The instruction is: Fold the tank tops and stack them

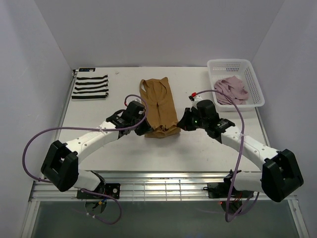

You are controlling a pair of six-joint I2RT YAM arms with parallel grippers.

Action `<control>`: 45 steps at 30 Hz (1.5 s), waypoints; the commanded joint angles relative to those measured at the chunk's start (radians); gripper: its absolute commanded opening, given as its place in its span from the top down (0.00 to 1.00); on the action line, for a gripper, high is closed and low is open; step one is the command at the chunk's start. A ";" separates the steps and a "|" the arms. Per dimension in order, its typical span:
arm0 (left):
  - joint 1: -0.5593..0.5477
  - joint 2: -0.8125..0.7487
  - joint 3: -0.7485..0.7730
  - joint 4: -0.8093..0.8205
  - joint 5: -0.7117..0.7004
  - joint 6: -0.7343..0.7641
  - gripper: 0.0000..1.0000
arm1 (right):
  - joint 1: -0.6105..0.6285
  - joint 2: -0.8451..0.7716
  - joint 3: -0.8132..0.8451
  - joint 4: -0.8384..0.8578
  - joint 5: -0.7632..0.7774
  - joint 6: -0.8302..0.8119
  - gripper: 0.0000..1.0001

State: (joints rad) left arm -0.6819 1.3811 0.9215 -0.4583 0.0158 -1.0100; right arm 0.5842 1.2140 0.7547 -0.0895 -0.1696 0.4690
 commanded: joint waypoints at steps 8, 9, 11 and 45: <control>0.157 0.197 0.230 0.033 0.049 0.180 1.00 | -0.072 0.205 0.282 0.027 0.004 -0.099 0.92; 0.174 0.213 0.243 0.036 0.055 0.186 1.00 | -0.081 0.217 0.294 0.031 -0.005 -0.105 0.92; 0.189 0.240 0.281 0.043 0.073 0.205 1.00 | -0.092 0.263 0.325 0.037 -0.011 -0.122 0.92; 0.331 0.599 0.542 0.067 0.167 0.364 0.59 | -0.211 0.818 0.742 0.002 -0.223 -0.159 0.81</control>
State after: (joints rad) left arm -0.3614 1.9823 1.4170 -0.3977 0.1677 -0.6590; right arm 0.3820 2.0033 1.4204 -0.0803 -0.3260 0.3298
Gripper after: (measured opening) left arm 0.384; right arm 0.164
